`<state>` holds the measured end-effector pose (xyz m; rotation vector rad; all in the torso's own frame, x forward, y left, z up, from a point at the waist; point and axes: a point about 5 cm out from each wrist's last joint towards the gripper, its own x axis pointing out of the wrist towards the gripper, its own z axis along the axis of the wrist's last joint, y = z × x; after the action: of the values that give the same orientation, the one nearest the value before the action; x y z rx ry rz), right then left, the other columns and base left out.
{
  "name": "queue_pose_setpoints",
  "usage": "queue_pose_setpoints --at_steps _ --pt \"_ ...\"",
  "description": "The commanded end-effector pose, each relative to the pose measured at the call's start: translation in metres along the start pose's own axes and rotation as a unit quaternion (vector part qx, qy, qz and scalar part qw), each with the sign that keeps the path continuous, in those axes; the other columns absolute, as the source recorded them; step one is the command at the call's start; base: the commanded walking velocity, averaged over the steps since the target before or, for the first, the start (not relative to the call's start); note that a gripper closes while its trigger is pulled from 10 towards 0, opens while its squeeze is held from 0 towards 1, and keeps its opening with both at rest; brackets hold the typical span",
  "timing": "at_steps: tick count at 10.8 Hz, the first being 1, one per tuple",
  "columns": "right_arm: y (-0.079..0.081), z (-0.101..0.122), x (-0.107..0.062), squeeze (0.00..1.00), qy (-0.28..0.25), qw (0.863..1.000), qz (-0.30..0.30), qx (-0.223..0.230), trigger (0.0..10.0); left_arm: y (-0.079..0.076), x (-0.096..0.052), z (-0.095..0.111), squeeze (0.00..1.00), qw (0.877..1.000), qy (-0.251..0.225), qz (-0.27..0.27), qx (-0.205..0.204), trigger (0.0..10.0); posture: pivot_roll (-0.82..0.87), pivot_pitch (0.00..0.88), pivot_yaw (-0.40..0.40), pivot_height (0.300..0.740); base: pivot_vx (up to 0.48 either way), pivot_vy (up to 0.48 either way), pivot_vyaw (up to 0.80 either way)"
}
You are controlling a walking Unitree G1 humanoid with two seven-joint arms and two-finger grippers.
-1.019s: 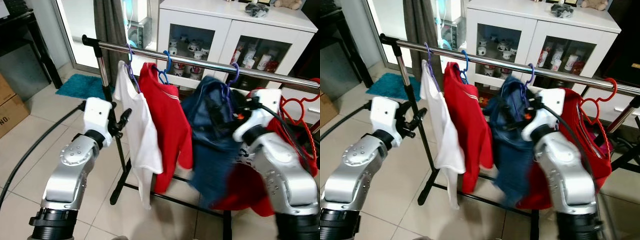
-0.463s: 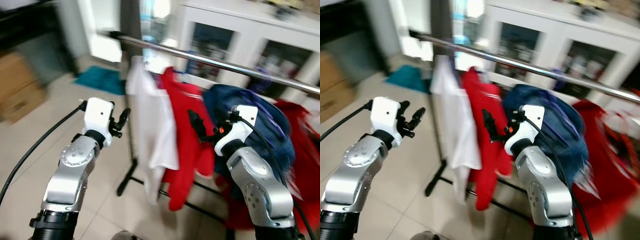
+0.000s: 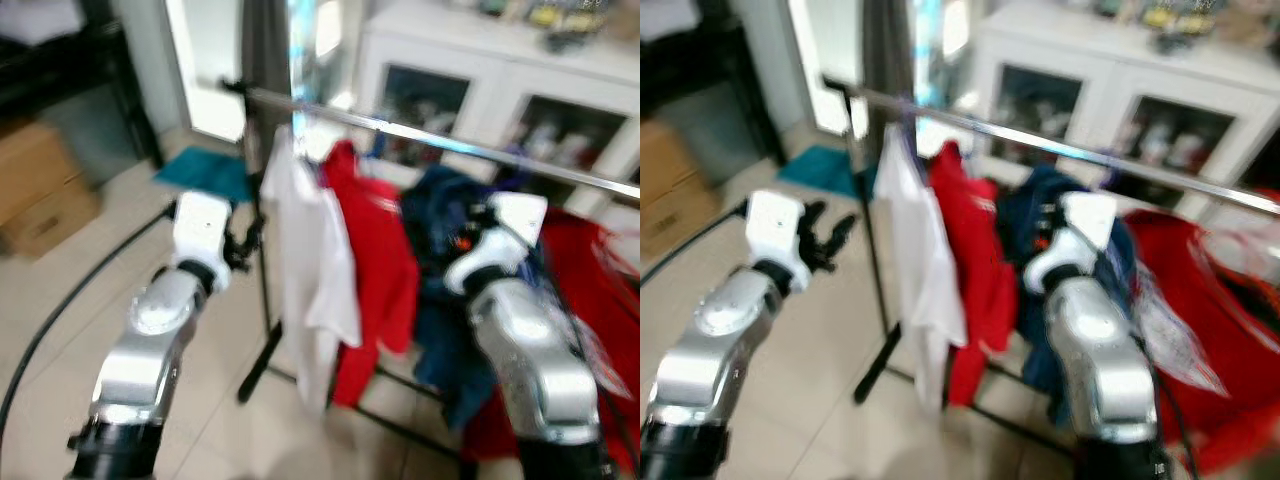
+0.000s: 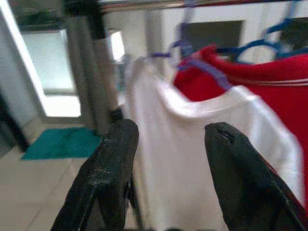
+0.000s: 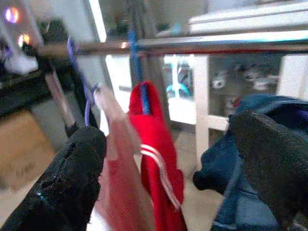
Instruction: Hang hanger
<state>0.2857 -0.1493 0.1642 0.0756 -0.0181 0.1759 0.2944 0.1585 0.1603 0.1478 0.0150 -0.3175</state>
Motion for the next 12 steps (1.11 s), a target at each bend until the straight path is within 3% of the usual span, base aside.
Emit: queue_pose_setpoints --at_steps 1,3,7,10,11,12 --pt "0.006 0.006 0.004 0.00 -0.016 1.000 0.013 0.001 10.0 0.003 -0.002 -0.001 0.00 1.000 0.003 0.004 0.005 10.0 0.00 0.016 -0.030 0.740 0.390 0.000 0.79" --pt "0.006 0.011 0.004 0.00 -0.031 0.999 0.017 0.032 10.0 0.004 -0.003 -0.002 0.00 1.000 0.004 0.005 0.004 10.0 0.00 0.015 -0.032 0.740 0.386 0.000 0.00" --pt "-0.004 0.014 0.006 0.00 -0.019 1.000 -0.009 0.015 10.0 0.005 -0.004 0.000 0.00 1.000 -0.006 -0.018 0.008 10.0 0.00 0.011 -0.036 0.740 0.000 0.000 0.00" --pt "-0.010 0.013 0.008 0.00 0.024 1.000 -0.017 0.010 10.0 0.005 -0.009 0.005 0.00 0.993 -0.001 -0.115 0.000 10.0 0.00 0.010 -0.036 0.740 0.000 0.000 0.00" --pt "-0.013 0.012 0.013 0.00 0.043 0.999 -0.022 0.019 10.0 0.005 -0.011 0.013 0.00 0.987 -0.003 -0.158 -0.015 10.0 -0.01 0.007 -0.037 0.740 0.000 0.000 0.00" --pt "-0.017 0.014 0.026 0.00 0.057 0.998 -0.028 0.018 10.0 0.005 -0.014 0.021 0.00 0.976 0.001 -0.220 0.008 10.0 -0.01 0.005 -0.044 0.740 0.000 0.000 0.00"
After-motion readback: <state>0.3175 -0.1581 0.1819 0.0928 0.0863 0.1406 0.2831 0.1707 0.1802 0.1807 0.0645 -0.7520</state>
